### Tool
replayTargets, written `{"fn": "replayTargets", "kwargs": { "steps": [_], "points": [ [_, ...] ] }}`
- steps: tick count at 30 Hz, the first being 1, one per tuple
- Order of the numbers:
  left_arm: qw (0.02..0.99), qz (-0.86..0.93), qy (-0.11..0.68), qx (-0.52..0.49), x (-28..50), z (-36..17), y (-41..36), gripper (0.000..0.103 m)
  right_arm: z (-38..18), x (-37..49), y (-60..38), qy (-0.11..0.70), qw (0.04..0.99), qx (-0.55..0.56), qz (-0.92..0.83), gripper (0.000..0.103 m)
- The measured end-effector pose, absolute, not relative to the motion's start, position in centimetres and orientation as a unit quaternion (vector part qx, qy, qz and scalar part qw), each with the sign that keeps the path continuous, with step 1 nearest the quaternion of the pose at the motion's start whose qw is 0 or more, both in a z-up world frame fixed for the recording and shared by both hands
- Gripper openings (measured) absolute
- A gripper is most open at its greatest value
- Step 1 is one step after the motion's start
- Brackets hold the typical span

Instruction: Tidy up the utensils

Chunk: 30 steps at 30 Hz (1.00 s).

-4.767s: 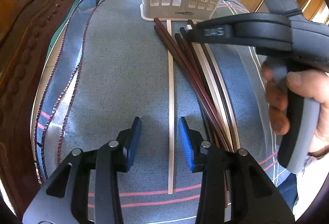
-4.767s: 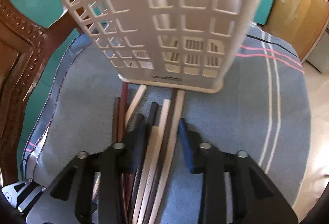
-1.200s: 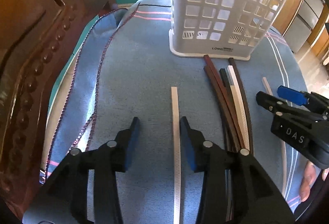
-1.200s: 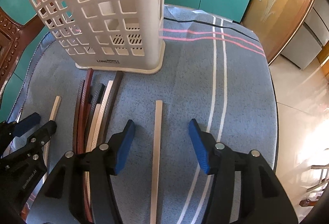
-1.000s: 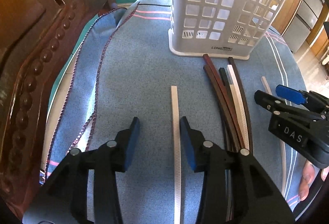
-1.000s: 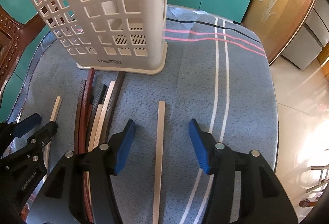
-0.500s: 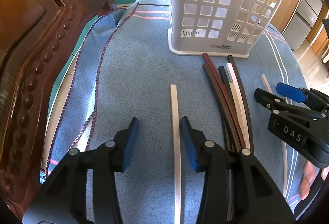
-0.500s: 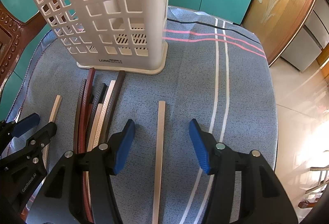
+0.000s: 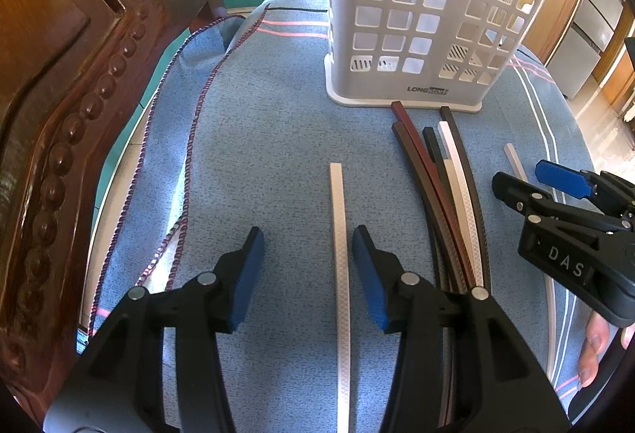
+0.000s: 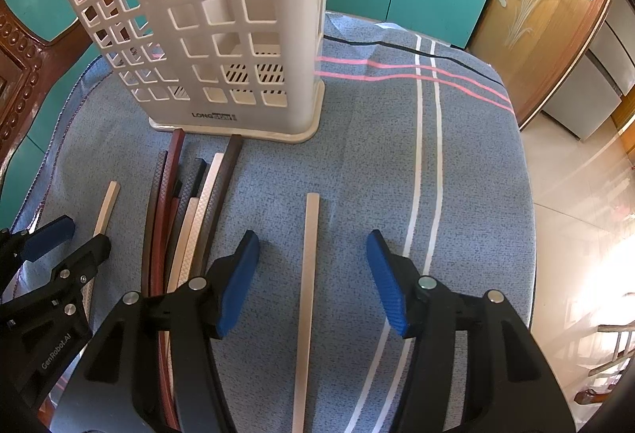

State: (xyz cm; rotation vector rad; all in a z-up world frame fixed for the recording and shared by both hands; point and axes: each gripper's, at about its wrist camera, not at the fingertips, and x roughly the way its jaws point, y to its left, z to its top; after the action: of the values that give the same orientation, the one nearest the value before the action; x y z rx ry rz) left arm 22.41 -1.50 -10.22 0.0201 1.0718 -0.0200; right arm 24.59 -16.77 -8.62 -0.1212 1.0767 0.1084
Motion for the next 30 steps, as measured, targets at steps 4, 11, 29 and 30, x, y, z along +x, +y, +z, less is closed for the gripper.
{"fn": "replayTargets", "kwargs": {
  "steps": [4, 11, 29, 30],
  "points": [
    [0.86, -0.009, 0.511, 0.01, 22.42, -10.22, -1.54, 0.048, -8.63, 24.51, -16.93, 0.512, 0.856, -0.058, 0.051, 0.059],
    [0.86, -0.009, 0.51, 0.01, 22.43, -10.24, -1.54, 0.049, -8.65, 24.54, -16.97, 0.511, 0.856, -0.059, 0.051, 0.059],
    [0.86, -0.009, 0.509, 0.015, 22.41, -10.33, -1.6, 0.051, -8.77, 24.52, -17.18, 0.51, 0.857, -0.062, 0.049, 0.061],
    [0.861, -0.008, 0.509, 0.015, 22.41, -10.31, -1.64, 0.051, -8.8, 24.53, -17.09, 0.51, 0.857, -0.062, 0.049, 0.061]
  ]
}}
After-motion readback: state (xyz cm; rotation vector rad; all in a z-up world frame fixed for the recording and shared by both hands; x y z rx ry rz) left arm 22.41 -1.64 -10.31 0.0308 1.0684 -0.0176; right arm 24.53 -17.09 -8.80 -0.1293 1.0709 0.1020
